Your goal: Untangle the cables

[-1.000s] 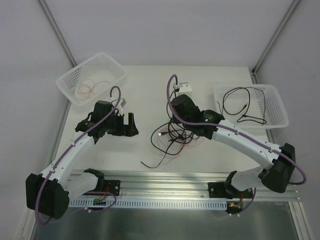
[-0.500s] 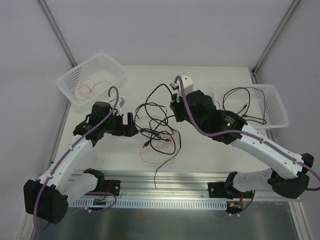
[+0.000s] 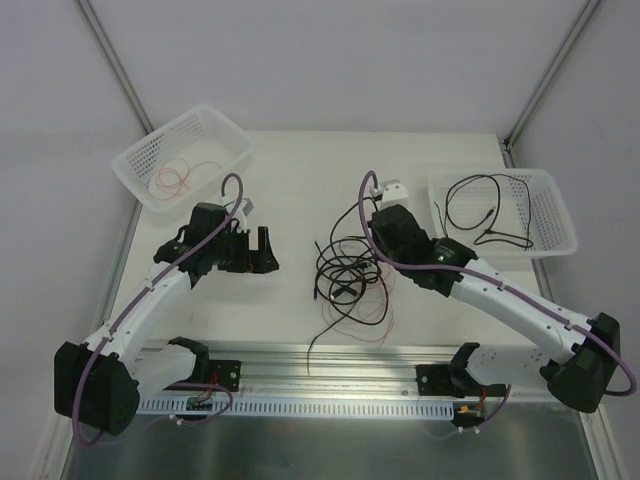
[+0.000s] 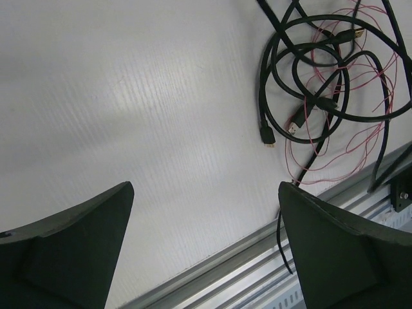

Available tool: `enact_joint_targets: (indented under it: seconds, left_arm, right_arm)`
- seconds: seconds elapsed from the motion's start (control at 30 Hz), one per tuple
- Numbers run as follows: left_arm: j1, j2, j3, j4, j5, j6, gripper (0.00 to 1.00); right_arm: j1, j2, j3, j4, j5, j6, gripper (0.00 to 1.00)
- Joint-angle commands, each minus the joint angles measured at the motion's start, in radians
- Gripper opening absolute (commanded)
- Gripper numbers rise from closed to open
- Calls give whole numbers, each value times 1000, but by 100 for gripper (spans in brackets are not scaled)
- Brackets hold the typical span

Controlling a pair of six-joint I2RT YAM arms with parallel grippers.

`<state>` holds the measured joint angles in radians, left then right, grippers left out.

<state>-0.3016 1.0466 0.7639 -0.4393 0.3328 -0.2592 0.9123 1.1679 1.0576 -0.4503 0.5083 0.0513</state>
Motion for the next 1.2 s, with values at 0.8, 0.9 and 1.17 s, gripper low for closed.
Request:
enact_joint_targets:
  seconds: [0.8,0.9,1.17]
  left_arm:
    - [-614,366,54,192,-261,-425,70]
    - [-662,394,72,186,-213,-390,66]
    - [-725,307,22,50,-258,-429,62]
  right_arm:
    - [-343,-142,-292,-42,-57,294,15]
    - [-343,-166,-314,-22,-94,288,15]
    - [-349,-205,-340,-2,-90,289,16]
